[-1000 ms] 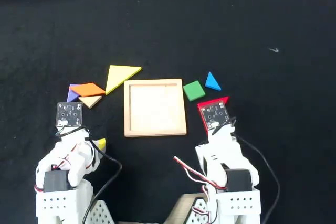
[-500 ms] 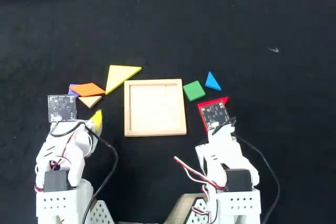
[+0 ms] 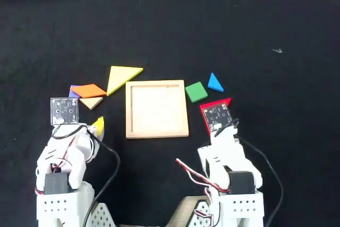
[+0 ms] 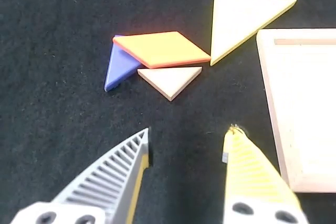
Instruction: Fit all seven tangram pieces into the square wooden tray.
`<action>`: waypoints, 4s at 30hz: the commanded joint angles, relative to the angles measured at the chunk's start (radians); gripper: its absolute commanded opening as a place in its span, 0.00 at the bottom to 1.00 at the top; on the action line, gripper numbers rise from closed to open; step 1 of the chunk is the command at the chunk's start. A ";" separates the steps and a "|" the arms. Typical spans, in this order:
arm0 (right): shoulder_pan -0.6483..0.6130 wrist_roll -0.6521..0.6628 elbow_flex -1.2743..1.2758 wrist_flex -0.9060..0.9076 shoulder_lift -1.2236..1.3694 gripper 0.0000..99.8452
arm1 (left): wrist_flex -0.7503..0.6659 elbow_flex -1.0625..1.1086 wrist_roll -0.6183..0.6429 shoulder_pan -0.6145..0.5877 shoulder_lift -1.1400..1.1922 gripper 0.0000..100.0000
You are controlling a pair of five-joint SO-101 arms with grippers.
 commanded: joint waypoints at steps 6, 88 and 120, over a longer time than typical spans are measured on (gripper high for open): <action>-0.012 0.000 -0.002 0.005 -0.090 0.02 | -0.242 -0.045 0.058 0.084 -0.081 0.23; -0.026 -0.002 -0.831 -0.327 0.760 0.02 | -0.137 0.016 -0.057 0.064 -0.075 0.23; 0.000 0.035 -1.511 0.252 1.572 0.08 | -0.137 0.016 -0.060 0.064 -0.075 0.23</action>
